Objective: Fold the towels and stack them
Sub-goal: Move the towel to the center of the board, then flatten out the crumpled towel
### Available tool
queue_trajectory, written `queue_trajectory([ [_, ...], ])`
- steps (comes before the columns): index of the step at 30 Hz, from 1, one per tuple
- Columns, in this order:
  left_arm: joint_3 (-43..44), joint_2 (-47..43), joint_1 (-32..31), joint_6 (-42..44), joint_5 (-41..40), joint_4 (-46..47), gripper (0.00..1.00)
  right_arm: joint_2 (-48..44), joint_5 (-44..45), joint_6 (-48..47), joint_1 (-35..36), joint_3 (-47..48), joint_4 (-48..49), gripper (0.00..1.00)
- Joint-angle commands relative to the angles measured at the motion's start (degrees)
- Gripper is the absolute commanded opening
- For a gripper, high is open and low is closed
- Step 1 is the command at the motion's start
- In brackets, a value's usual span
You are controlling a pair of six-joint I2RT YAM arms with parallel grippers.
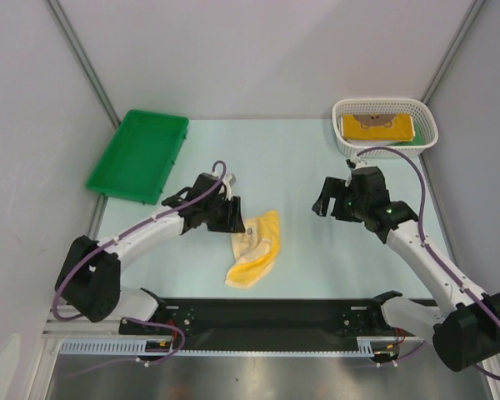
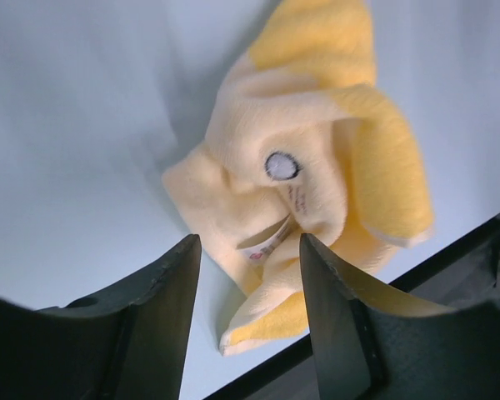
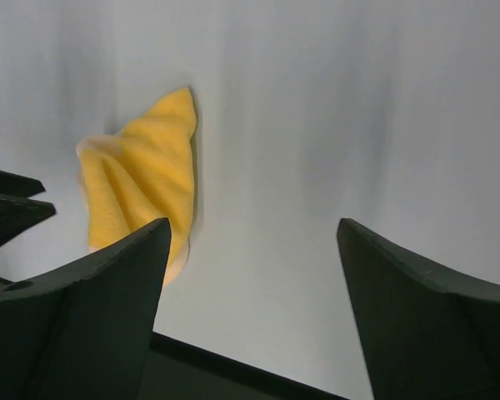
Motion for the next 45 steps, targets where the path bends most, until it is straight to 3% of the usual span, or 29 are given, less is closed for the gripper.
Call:
queue_trajectory([
  [1, 4.3, -5.3, 0.2, 0.4, -4.0, 0.3, 0.57, 1.7, -4.7, 2.4, 1.6, -3.9, 6.5, 0.83],
  [4, 3.6, -6.8, 0.2, 1.2, -4.3, -0.1, 0.58, 5.2, -11.7, 0.5, 7.2, -5.4, 12.6, 0.66],
  [7, -0.4, -7.7, 0.4, -1.1, -7.4, 1.2, 0.58, 10.9, -10.2, -1.6, 13.2, -2.5, 13.9, 0.49],
  [8, -1.4, -7.8, 0.5, -1.8, -7.4, 1.7, 0.57, 12.2, -9.6, -1.4, 14.4, -1.7, 14.1, 0.47],
  [12, -6.2, -7.7, 1.9, -4.6, -2.8, 6.4, 0.56, 18.9, -4.4, 0.8, 19.4, 3.0, 13.5, 0.45],
  [18, -10.3, -4.4, 2.1, -6.5, 1.1, 13.7, 0.54, 20.5, -1.1, 6.4, 26.3, 1.4, 18.0, 0.65],
  [22, -10.8, 0.7, 2.2, -7.0, 2.2, 16.4, 0.53, 22.0, -1.4, 6.3, 27.4, 1.5, 19.2, 0.65],
  [26, -10.7, 3.4, 2.1, -7.8, 2.1, 18.1, 0.49, 22.8, 0.9, 4.3, 27.2, 2.0, 18.5, 0.59],
  [27, -10.5, 3.8, 2.2, -7.9, 2.1, 18.2, 0.39, 23.1, 1.5, 3.8, 26.4, 2.4, 17.2, 0.56],
  [29, -9.6, 4.8, 2.2, -8.0, 2.3, 18.1, 0.21, 23.0, 1.6, 3.1, 25.0, 3.1, 16.5, 0.4],
  [30, -8.9, 4.8, 2.3, -7.9, 2.5, 17.8, 0.05, 22.6, 1.6, 2.8, 23.3, 3.2, 16.0, 0.3],
  [31, -8.1, 4.8, 2.5, -7.2, 2.8, 15.7, 0.0, 22.1, 1.9, 1.7, 22.1, 3.9, 15.5, 0.12],
  [33, -2.9, 3.2, 3.4, -5.5, 2.7, 12.0, 0.0, 20.0, 2.9, 0.4, 18.2, 5.6, 11.5, 0.0],
  [36, 6.9, -1.5, 3.6, -1.0, -2.4, 2.0, 0.0, 15.8, 7.8, -1.6, 14.2, 9.9, 3.3, 0.0],
  [40, 15.1, -4.5, 3.5, 3.5, -1.1, -4.3, 0.0, 9.0, 12.3, -1.8, 8.0, 8.4, -4.6, 0.0],
  [45, 9.2, -6.0, 2.1, 1.7, 5.4, -1.0, 0.0, -0.2, 11.5, 2.8, 2.8, -3.6, -8.2, 0.0],
])
